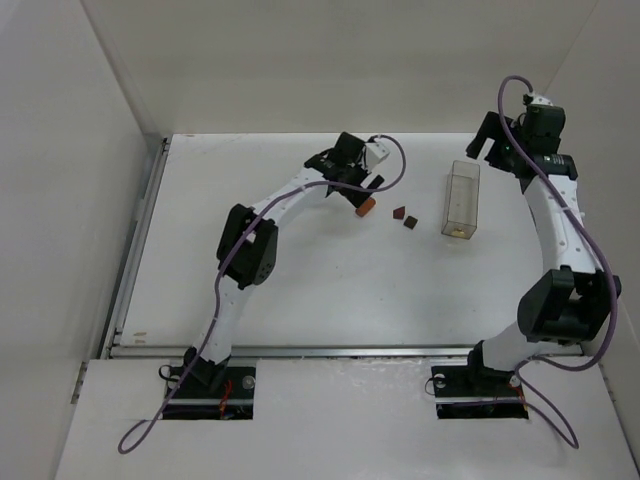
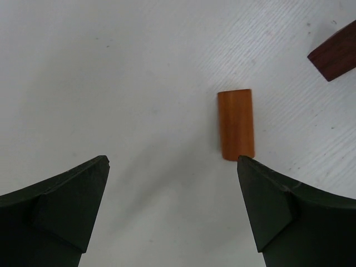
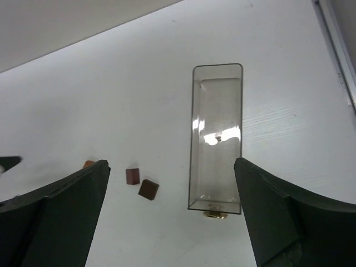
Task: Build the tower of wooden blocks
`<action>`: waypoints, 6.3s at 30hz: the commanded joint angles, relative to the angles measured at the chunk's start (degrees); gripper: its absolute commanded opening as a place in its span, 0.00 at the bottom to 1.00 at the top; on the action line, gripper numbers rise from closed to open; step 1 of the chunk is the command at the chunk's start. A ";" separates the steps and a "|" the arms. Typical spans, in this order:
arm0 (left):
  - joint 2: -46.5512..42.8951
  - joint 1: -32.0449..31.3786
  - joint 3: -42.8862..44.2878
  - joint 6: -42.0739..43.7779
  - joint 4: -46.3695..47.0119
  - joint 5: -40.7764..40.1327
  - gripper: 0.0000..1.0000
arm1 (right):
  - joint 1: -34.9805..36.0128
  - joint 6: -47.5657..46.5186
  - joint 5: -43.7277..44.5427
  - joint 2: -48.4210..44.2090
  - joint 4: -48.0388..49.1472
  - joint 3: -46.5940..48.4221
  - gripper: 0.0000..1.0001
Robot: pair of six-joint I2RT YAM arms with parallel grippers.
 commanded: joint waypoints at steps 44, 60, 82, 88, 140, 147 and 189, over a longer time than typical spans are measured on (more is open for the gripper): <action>-22.07 -1.85 -18.99 14.23 10.70 3.91 0.00 | 8.05 3.99 -31.42 -4.56 6.24 -2.88 0.96; -37.90 -6.59 -30.50 21.98 16.85 15.36 0.00 | 19.56 15.07 -40.93 -13.09 27.07 -17.12 0.91; -36.85 -8.87 -30.50 18.11 20.54 14.83 0.00 | 21.06 13.31 -40.84 -6.50 23.65 -14.30 0.47; -36.32 -9.41 -30.50 18.11 20.54 14.83 0.00 | 21.58 13.31 -44.35 -5.97 24.79 -13.78 0.41; -64.01 3.95 -63.81 -7.64 13.68 -21.82 1.00 | 47.78 13.39 33.52 25.67 -5.28 6.97 0.00; -63.39 5.18 -64.43 -7.12 14.83 -19.45 1.00 | 49.53 17.79 36.32 27.95 -7.73 6.36 0.00; -63.39 5.18 -64.43 -4.30 16.58 -16.82 1.00 | 51.21 14.45 37.65 31.21 -12.30 12.68 0.62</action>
